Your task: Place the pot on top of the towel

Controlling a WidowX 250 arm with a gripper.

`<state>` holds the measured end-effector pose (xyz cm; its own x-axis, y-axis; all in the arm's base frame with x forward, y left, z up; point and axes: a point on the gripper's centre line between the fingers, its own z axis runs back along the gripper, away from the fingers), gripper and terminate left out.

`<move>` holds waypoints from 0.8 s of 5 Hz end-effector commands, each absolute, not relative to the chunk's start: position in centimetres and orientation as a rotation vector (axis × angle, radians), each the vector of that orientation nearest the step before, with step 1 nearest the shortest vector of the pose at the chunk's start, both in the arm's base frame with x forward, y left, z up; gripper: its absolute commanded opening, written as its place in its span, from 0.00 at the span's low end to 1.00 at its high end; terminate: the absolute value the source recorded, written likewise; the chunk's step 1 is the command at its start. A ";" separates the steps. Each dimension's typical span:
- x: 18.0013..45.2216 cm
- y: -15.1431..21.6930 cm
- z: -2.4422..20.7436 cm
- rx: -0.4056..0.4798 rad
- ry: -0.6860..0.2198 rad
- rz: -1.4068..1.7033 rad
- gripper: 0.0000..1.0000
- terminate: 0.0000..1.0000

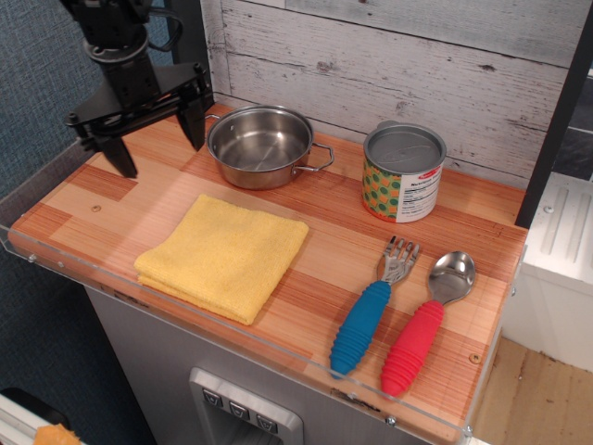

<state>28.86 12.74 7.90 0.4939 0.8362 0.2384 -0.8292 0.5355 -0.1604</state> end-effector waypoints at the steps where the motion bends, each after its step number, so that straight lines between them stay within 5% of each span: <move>1: 34.6 12.7 6.7 -0.107 -0.306 1.023 1.00 0.00; 4: 36.2 12.2 3.4 -0.064 -0.213 0.984 1.00 0.00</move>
<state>35.50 12.03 1.78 0.5326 0.8388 0.1128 -0.8300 0.5437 -0.1243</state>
